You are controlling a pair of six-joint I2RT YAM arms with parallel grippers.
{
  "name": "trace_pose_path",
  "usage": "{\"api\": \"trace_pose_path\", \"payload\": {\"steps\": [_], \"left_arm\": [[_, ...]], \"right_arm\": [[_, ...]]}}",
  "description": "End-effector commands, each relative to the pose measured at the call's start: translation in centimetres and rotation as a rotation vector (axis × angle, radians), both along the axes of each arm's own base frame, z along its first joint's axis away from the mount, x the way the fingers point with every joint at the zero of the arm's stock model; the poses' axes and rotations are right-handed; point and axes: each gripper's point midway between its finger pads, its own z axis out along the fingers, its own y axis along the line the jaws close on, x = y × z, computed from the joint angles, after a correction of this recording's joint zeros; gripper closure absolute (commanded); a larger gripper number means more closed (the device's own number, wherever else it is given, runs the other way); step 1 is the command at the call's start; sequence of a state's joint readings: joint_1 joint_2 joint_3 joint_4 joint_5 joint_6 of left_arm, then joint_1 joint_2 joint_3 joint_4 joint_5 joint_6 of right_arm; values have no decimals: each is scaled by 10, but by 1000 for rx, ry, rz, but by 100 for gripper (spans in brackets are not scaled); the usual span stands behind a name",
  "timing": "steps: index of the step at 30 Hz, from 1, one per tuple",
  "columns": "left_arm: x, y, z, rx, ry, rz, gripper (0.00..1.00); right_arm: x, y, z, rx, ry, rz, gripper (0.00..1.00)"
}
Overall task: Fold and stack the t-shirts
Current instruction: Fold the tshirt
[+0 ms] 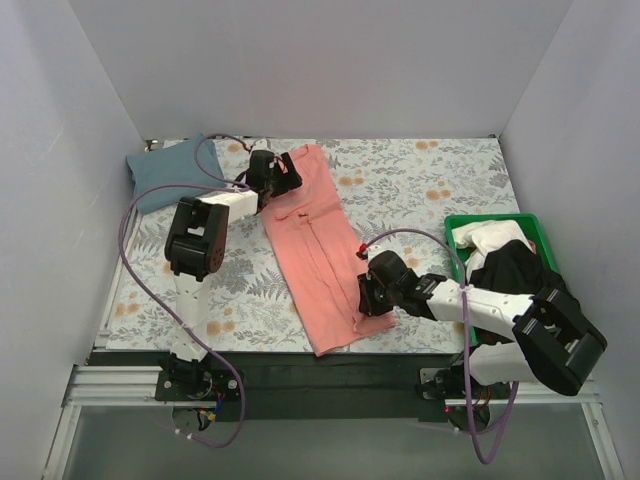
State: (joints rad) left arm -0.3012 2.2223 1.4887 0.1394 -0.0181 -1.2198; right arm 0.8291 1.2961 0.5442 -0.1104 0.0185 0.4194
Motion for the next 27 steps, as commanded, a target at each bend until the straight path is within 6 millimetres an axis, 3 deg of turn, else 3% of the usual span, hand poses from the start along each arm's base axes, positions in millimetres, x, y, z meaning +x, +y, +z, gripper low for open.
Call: {"api": "trace_pose_path", "payload": {"steps": [1, 9, 16, 23, 27], "left_arm": [[-3, 2, -38, 30, 91, -16, 20], [22, -19, -38, 2, 33, -105, 20], [29, -34, -36, -9, -23, -204, 21], [29, -49, -4, -2, -106, -280, 21], [25, -65, 38, 19, -193, -314, 20]], "right_arm": [[-22, 7, -12, 12, 79, 30, 73], [-26, 32, -9, 62, 96, 63, 73], [-19, 53, -6, 70, 83, 106, 73], [-16, 64, 12, 89, 42, 142, 73], [-17, 65, 38, 109, -27, 150, 66]]}}
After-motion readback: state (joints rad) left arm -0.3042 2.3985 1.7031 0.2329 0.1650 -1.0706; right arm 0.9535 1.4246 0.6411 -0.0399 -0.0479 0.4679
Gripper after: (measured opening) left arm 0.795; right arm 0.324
